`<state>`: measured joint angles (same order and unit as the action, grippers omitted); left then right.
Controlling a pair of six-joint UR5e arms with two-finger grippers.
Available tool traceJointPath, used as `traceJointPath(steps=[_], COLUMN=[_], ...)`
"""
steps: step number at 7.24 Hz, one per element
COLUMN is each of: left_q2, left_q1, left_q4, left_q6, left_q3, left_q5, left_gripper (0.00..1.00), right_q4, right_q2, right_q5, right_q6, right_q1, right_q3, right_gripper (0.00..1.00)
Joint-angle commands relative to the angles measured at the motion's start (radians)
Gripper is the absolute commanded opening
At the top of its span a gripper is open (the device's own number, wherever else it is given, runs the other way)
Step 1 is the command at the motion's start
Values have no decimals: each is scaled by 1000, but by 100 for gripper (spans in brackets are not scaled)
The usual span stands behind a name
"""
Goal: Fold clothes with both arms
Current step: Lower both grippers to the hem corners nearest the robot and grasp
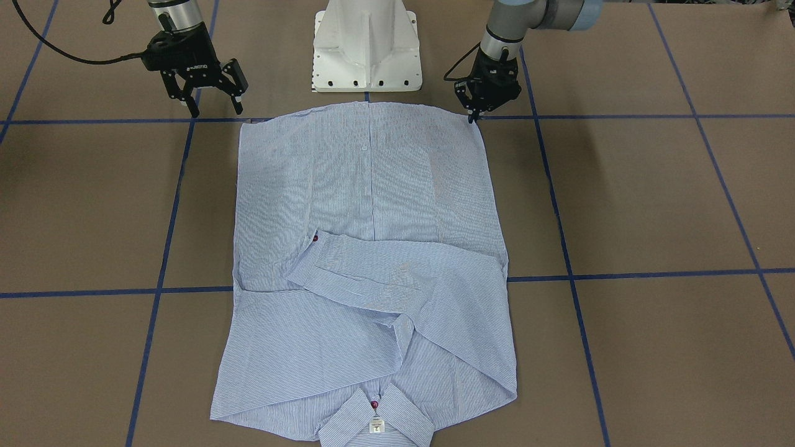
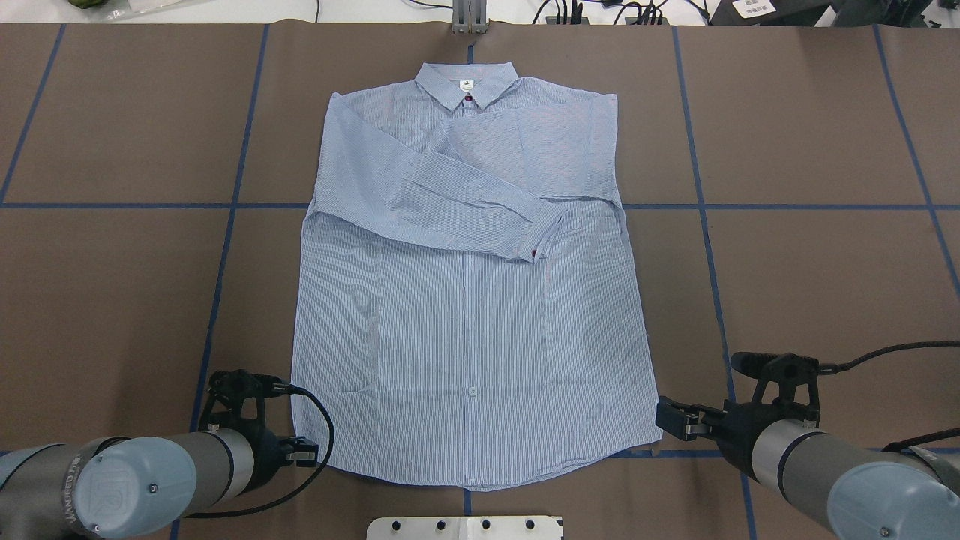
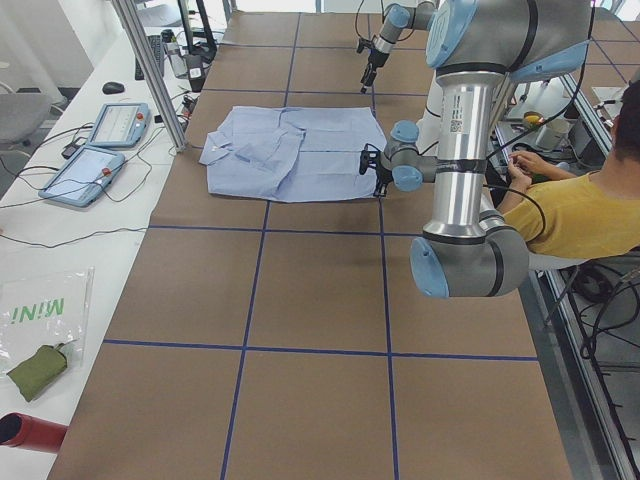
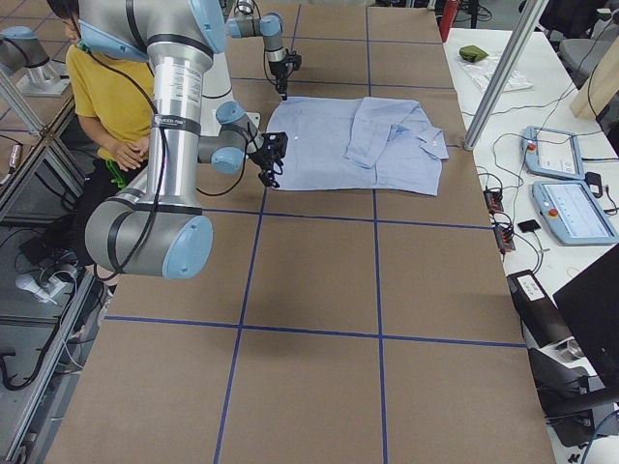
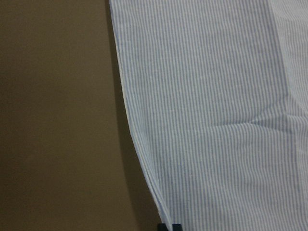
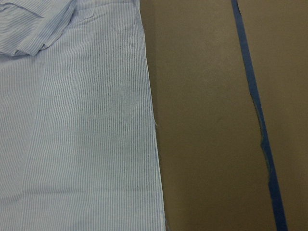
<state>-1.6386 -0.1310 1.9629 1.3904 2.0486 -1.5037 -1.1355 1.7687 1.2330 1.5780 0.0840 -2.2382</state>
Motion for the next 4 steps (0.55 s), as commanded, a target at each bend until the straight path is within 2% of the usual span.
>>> traceJointPath(steps=[1,2,3,4], left_q2=[-4,-6,-12,-14], left_q1=[1,2,2,2], left_q4=[2,4,11,13], left_q6=[2,2,5,5], left_q3=[1,1,1,1], left_q5=[-1,2,0,5], left_gripper=[0,0,0,0], right_q4=[8,13,29,96], right_q2=[-3,-3,-6,-6], right_q5=[-65,-73,-75,-88], right_q6=[89,92,118,141], right_q1=[-39,-47,-56,-65], right_q3=[28,29,40,76], right_gripper=[100,99,92,82])
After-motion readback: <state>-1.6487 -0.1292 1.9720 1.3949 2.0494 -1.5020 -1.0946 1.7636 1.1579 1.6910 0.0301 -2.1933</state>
